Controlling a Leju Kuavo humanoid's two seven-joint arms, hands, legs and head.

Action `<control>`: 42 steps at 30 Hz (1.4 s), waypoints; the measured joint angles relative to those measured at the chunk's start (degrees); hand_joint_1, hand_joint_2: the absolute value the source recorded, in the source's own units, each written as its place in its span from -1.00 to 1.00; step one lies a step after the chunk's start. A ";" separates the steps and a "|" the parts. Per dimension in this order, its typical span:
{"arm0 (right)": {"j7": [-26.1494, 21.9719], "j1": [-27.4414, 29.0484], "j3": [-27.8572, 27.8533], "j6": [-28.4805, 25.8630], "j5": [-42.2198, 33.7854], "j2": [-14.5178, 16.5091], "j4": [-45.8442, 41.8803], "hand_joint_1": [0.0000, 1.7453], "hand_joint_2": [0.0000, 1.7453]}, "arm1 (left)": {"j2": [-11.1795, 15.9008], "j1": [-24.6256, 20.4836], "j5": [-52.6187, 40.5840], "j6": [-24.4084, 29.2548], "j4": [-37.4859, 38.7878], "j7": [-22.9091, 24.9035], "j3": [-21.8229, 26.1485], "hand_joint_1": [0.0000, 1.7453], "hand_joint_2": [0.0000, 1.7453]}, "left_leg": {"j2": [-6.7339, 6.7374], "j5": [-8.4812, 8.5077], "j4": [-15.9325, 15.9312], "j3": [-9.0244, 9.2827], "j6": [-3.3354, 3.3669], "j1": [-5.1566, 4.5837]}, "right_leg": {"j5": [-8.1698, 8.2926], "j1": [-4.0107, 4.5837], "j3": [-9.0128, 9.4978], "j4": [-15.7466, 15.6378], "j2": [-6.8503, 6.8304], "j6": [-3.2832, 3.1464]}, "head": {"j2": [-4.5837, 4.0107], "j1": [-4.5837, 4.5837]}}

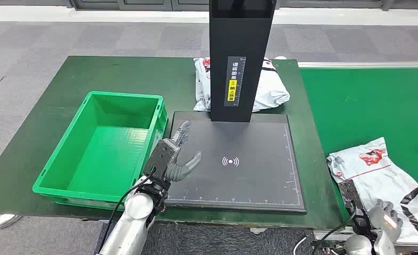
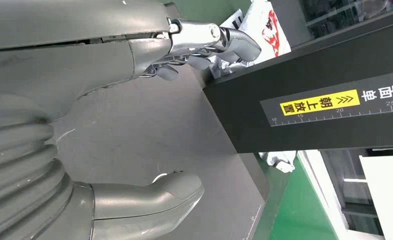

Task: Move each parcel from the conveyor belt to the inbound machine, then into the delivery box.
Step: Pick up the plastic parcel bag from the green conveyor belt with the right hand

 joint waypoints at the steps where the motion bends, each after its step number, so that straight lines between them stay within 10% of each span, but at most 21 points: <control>1: -0.02 -0.05 0.00 0.06 -0.01 0.00 0.00 1.00 1.00 | 0.00 0.00 0.00 0.00 0.00 0.00 0.00 -1.00 1.00 | 0.00 0.00 0.00 0.00 0.00 0.00 | 0.00 0.00 0.00 0.00 0.00 0.00 | 0.00 0.00; 22: -3.39 -1.84 0.00 1.76 -5.40 0.00 0.97 1.00 1.00 | 0.01 0.00 0.65 0.03 0.01 0.21 0.00 -1.00 1.00 | -0.01 0.00 0.00 0.01 0.00 0.00 | 0.00 0.01 0.04 0.00 -0.01 0.00 | 0.02 0.00; 29: -22.65 -3.25 -1.96 13.30 -43.83 0.43 2.37 1.00 1.00 | 0.02 -0.02 1.39 0.02 0.37 -0.27 -0.06 -1.00 1.00 | 0.05 0.00 0.02 0.06 0.00 0.00 | 0.04 0.00 0.02 0.00 0.05 0.03 | 0.01 0.01; 35: -25.25 -3.06 -3.29 14.47 -74.78 2.72 -0.65 1.00 1.00 | -0.01 -0.33 1.73 0.67 2.24 -2.34 -0.57 -1.00 1.00 | 0.03 0.02 0.02 0.04 0.01 0.00 | 0.04 0.00 0.03 0.01 0.03 0.03 | 0.02 0.00; 42: -25.32 -2.57 -3.08 11.86 -81.87 4.71 -6.15 1.00 1.00 | -0.03 -0.66 1.93 1.22 4.02 -2.81 -1.46 -1.00 1.00 | 0.03 0.01 0.02 0.04 0.03 0.00 | 0.03 0.00 0.03 0.00 0.03 0.04 | 0.01 0.00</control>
